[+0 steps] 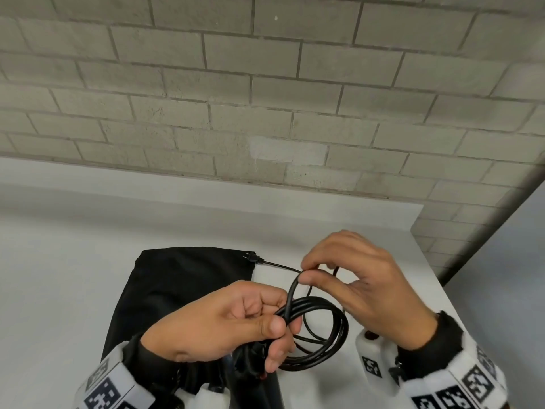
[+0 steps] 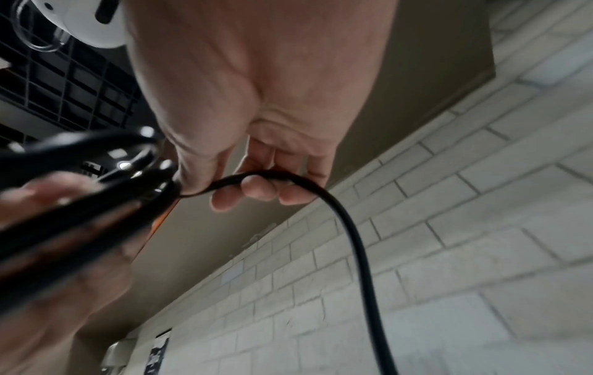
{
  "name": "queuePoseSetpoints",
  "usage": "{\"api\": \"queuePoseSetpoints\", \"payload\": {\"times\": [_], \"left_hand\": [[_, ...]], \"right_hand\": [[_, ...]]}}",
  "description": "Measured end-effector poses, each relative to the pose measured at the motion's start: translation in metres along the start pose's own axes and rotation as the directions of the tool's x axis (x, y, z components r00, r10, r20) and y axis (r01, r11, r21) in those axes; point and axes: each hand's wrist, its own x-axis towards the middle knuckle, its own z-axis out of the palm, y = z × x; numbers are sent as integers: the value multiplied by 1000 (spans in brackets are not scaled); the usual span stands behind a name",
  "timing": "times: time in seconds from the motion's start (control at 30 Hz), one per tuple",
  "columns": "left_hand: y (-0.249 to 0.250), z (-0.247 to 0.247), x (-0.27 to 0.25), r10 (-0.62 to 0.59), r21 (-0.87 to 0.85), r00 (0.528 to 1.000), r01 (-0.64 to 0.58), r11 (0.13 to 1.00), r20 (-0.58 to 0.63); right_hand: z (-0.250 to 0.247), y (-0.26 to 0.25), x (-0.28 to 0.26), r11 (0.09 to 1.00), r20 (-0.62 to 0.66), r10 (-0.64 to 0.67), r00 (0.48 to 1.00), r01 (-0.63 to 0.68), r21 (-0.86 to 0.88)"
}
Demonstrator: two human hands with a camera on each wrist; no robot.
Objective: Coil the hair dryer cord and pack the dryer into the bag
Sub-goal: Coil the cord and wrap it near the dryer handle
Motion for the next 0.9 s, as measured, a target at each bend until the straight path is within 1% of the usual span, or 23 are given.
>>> {"api": "queuePoseSetpoints", "payload": {"times": [0.07,0.13,0.2,0.27,0.3,0.37,0.43,0.5,0.6,0.73,0.83,0.9], "left_hand": [[1,1,-2,9,5,1000,-9,1000,-4],[0,2,-4,24,18,1000,-24,1000,-15],[-1,4,-5,40,33,998,-39,999,-41],[-2,6,-4,64,39,993,-61,997,-100],[-3,6,-4,80,39,987,-75,996,-142],[-4,6,-2,99,45,972,-92,995,-213],[-3,6,-1,100,78,965,-83,993,-242],[-3,8,0,88,133,961,-54,990,-261],[-3,10,0,85,259,948,-3,966,-307],[-7,20,-1,125,361,902,36,932,-412],[-10,33,0,217,436,868,0,900,-448],[-13,38,3,251,460,837,1,888,-486]], "right_hand": [[11,1,-3,972,31,133,991,-137,193],[17,1,-8,881,102,273,957,-291,374],[19,3,-14,811,143,327,934,-355,466],[15,4,-19,767,196,318,928,-373,521],[13,3,-21,756,229,300,926,-377,534],[11,0,-25,782,277,282,918,-388,488],[15,0,-28,802,264,350,899,-433,412],[17,1,-31,796,232,413,881,-472,378],[14,1,-30,776,266,438,858,-511,369],[5,0,-27,738,323,448,834,-549,392],[3,1,-28,678,373,451,811,-583,449],[4,1,-30,631,396,456,797,-603,487]]}}
